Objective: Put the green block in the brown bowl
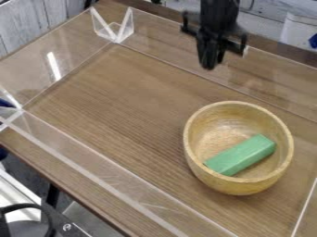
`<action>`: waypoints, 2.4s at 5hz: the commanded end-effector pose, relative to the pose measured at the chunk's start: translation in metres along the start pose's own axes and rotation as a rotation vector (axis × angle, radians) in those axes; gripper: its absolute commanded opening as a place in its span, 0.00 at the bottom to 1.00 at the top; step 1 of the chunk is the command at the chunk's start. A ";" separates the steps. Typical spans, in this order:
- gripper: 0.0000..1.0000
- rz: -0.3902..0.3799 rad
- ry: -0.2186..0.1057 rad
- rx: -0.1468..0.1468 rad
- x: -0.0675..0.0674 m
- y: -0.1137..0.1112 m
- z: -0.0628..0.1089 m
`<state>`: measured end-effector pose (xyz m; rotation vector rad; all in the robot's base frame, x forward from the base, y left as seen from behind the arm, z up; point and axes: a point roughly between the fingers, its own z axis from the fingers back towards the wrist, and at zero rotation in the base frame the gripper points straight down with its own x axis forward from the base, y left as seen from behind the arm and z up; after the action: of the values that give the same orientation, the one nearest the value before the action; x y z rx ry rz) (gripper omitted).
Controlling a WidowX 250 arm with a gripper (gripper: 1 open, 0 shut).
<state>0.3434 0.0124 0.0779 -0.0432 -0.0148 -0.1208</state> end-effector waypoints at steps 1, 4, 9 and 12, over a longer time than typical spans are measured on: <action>0.00 0.000 -0.040 0.010 0.009 0.004 0.001; 0.00 -0.006 -0.016 -0.006 0.014 0.000 -0.021; 1.00 0.014 -0.235 0.025 0.016 0.002 0.078; 1.00 0.024 -0.231 0.022 0.032 0.005 0.060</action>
<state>0.3659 0.0149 0.1126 -0.0438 -0.1648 -0.0904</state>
